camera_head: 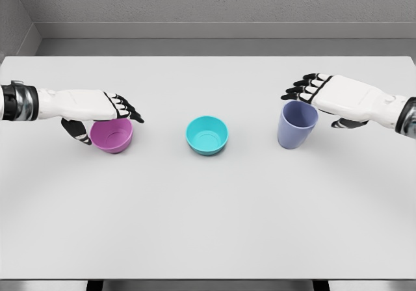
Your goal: Stacking bowl and cup with both arms
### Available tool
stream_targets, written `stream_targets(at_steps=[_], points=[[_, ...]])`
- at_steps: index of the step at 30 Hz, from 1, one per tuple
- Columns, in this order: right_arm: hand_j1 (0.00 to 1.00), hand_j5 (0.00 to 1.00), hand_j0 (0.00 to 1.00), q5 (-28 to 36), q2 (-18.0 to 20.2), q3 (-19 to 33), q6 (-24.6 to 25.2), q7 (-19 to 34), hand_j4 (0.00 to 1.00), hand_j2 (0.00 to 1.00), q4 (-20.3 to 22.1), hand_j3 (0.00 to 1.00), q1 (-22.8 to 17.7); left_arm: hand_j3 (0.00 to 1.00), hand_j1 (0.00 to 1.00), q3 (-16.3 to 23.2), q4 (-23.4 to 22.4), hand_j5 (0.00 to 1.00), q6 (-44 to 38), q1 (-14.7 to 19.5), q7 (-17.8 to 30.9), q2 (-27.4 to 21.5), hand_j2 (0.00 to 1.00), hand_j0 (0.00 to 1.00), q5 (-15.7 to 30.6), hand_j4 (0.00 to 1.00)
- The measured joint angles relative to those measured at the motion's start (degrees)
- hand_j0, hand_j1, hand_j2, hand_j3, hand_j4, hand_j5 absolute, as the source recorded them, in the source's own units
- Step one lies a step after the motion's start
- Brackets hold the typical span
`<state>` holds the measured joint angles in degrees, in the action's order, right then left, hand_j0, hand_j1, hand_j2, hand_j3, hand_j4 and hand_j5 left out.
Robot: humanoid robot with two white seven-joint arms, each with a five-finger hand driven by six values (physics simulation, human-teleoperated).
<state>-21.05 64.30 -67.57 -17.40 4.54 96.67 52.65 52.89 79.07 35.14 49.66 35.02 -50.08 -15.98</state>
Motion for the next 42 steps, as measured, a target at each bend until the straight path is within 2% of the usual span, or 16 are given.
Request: stream_targets(at_steps=[15,42], points=[[1.00,1.00,1.00,0.82,-0.95,-0.01,-2.07,0.01,1.00,1.00,0.79,1.00,0.00,1.00,1.00,0.14,-0.99,1.00,0.00,-0.18,0.00,-0.08,1.00,1.00,-0.06,1.00],[1.00,1.00,1.00,0.77,-3.05,-1.85,-1.69,0.04,1.00,1.00,0.40,1.00,0.00,1.00,1.00,0.16,-1.22,1.00,-0.01,-0.97,0.00,0.58,1.00,1.00,-1.11,1.00]])
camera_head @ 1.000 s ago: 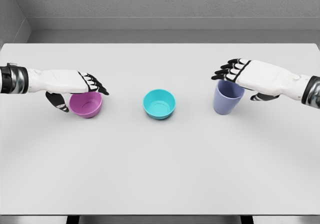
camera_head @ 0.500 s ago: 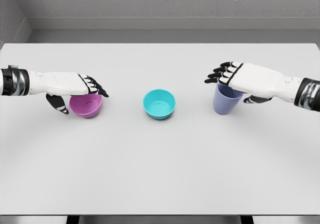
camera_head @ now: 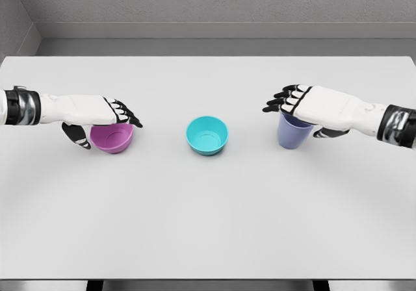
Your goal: Stacking bowl and cup with both arms
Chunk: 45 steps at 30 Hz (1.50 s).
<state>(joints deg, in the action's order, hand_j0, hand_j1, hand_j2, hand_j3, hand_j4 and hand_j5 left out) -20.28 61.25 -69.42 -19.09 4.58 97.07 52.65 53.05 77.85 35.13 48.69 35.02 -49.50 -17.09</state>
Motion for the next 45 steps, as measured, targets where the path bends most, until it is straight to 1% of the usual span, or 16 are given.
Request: stream_targets(at_steps=[15,26,45], points=[[1.00,1.00,1.00,-0.02,-0.66,-0.57,0.13,0.02,1.00,1.00,-0.49,1.00,0.00,1.00,1.00,0.08,-1.93,1.00,0.00,-0.18,0.00,0.94,1.00,1.00,-0.26,1.00],[1.00,1.00,1.00,-0.11,-2.27,-1.66,0.18,0.02,1.00,1.00,-2.59,1.00,0.00,1.00,1.00,0.05,-4.23,1.00,0.00,-0.09,0.00,1.98,1.00,1.00,-1.10,1.00],[1.00,1.00,1.00,-0.10,-2.40,-1.84,0.18,0.11,1.00,1.00,-4.24,1.00,0.00,1.00,1.00,0.01,-4.50,1.00,0.00,-0.18,0.00,3.11,1.00,1.00,-1.31,1.00]])
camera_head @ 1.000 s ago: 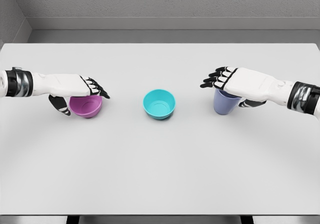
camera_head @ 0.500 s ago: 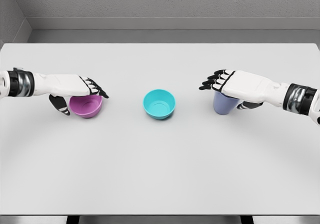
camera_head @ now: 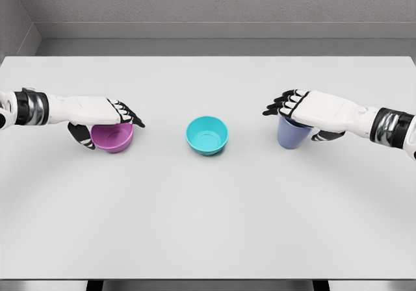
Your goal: Stacking bowl and cup with both arms
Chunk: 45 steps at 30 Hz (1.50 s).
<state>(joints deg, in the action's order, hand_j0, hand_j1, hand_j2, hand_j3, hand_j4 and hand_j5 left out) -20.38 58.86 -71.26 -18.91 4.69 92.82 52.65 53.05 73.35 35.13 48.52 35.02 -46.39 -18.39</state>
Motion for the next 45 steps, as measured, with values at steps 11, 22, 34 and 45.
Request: stream_targets(at_steps=[11,22,34,45], points=[[1.00,1.00,1.00,-0.01,-1.35,-0.57,0.00,0.05,1.00,1.00,-1.84,1.00,0.00,0.98,0.98,0.00,-0.05,0.98,0.00,-0.09,0.00,0.15,0.98,0.98,0.05,0.98],[1.00,1.00,1.00,0.00,-1.48,-0.61,0.00,0.09,1.00,1.00,-2.95,1.00,0.00,0.89,0.89,-0.07,-0.05,0.89,0.00,-0.09,0.00,0.11,0.89,0.89,0.15,0.89],[1.00,1.00,1.00,0.00,-1.46,-0.61,0.00,0.16,1.00,1.00,-3.09,1.00,0.00,0.85,0.85,-0.25,0.01,0.85,0.01,0.00,0.00,0.08,0.85,0.85,0.20,0.85],[1.00,1.00,1.00,0.00,-1.95,-0.61,0.04,0.18,1.00,1.00,-3.24,1.00,0.00,0.83,0.83,-0.57,0.64,0.83,0.01,0.18,0.00,-0.09,0.83,0.83,0.31,0.83]])
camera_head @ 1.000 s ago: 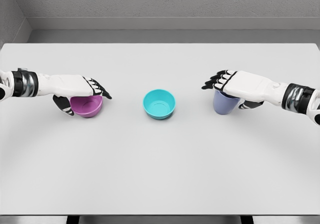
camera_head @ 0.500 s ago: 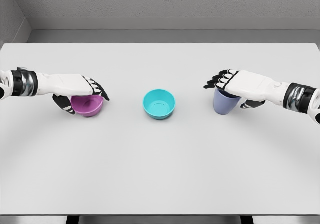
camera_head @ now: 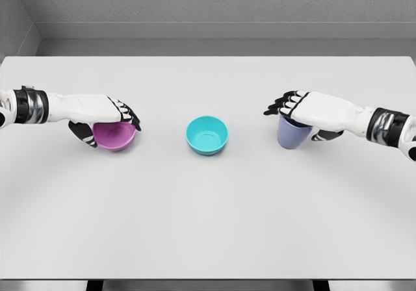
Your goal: Stacking bowl and cup with both arms
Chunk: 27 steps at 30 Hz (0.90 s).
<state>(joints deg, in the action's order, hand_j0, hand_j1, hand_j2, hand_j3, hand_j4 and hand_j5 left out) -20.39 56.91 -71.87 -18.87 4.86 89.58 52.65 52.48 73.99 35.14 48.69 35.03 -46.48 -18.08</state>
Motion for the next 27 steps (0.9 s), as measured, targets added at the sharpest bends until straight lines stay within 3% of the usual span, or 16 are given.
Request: stream_targets(at_steps=[4,10,12,27], points=[[0.97,0.97,0.97,-0.04,-0.30,0.00,0.02,0.01,0.97,0.97,-0.33,0.97,0.00,0.83,0.83,-0.10,0.19,0.83,0.00,0.18,0.00,-0.28,0.83,0.83,0.19,0.83],[0.65,0.65,0.65,-0.07,-0.39,0.06,-0.04,0.21,0.65,0.65,-0.59,0.65,0.00,0.81,0.81,-0.52,0.32,0.81,0.01,0.26,0.00,-0.44,0.81,0.81,0.37,0.81],[0.60,0.60,0.60,-0.07,-0.39,0.13,-0.05,0.27,0.60,0.60,-0.57,0.60,0.00,0.80,0.80,-0.65,0.44,0.80,0.01,0.26,0.00,-0.43,0.80,0.80,0.40,0.80],[0.61,0.61,0.61,0.01,-0.14,0.04,-0.10,0.27,0.61,0.61,-0.76,0.61,0.79,0.78,0.78,-1.49,2.15,0.78,0.01,0.62,0.00,-0.25,0.78,0.78,0.44,0.78]])
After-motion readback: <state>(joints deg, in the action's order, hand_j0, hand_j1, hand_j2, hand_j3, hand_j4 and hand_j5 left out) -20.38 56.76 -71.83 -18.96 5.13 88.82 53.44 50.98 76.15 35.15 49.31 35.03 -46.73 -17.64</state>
